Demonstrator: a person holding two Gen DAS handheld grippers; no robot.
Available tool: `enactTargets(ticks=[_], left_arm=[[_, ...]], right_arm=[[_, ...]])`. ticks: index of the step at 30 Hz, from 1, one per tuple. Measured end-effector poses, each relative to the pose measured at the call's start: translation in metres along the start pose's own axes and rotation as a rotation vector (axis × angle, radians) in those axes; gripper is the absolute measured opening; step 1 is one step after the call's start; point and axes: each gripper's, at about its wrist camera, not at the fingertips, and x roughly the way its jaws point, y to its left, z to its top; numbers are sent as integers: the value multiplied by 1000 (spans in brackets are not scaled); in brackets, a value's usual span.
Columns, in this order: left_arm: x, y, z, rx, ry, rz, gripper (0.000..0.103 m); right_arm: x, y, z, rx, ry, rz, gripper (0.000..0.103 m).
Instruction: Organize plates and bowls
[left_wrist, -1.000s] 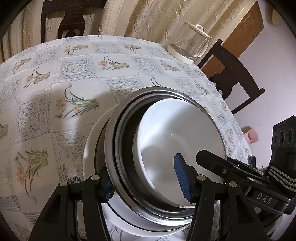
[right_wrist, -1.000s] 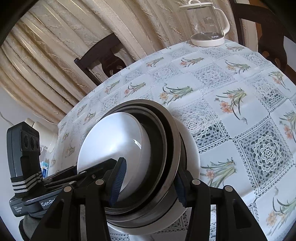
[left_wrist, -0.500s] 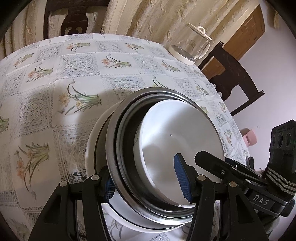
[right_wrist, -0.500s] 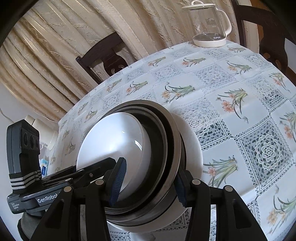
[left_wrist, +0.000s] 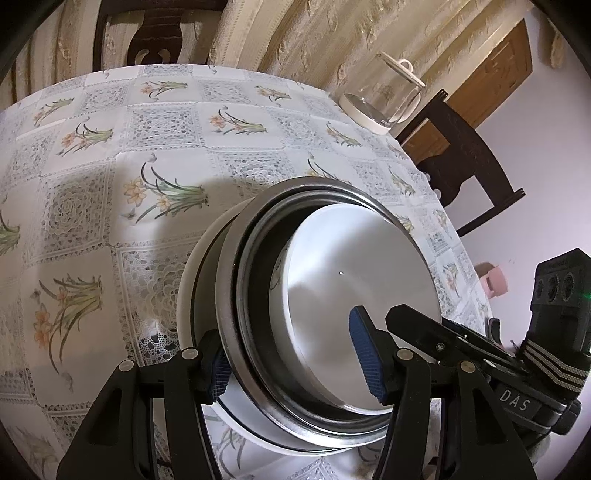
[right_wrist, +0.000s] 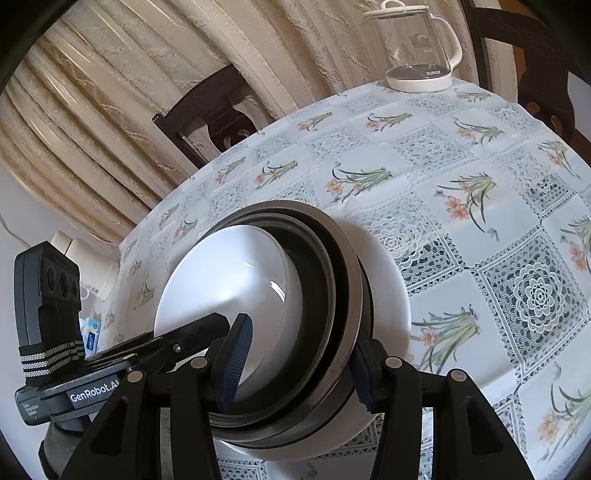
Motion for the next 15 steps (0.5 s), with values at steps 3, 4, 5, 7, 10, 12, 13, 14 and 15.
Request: enactTargets(ticks=[3, 4, 5, 7, 10, 12, 13, 14, 15], left_arm=[[-3, -2, -1, 25, -9, 6, 66], [-6, -4, -2, 41, -27, 19, 68], [-10, -6, -2, 63, -54, 41, 72], [-15, -11, -2, 98, -91, 64, 79], [-20, -17, -4, 137, -121, 85, 81], [-21, -16, -6, 143, -133, 89, 81], [-22, -16, -7, 142, -135, 88, 81], [-21, -15, -8, 141, -136, 88, 81], [-21, -14, -9, 142, -138, 92, 81]], right_arm=[[-3, 0, -1, -2, -14, -2, 53], [-4, -1, -1, -1, -19, -4, 53], [-5, -1, -1, 3, -22, -2, 54], [-5, -2, -1, 9, -21, 0, 55], [-5, -1, -2, 5, -18, 0, 55], [-4, 1, -4, 3, -16, 1, 56], [-4, 0, -4, 2, -16, 2, 56], [-5, 0, -5, 0, -16, 4, 56], [-5, 0, -5, 0, -16, 6, 56]])
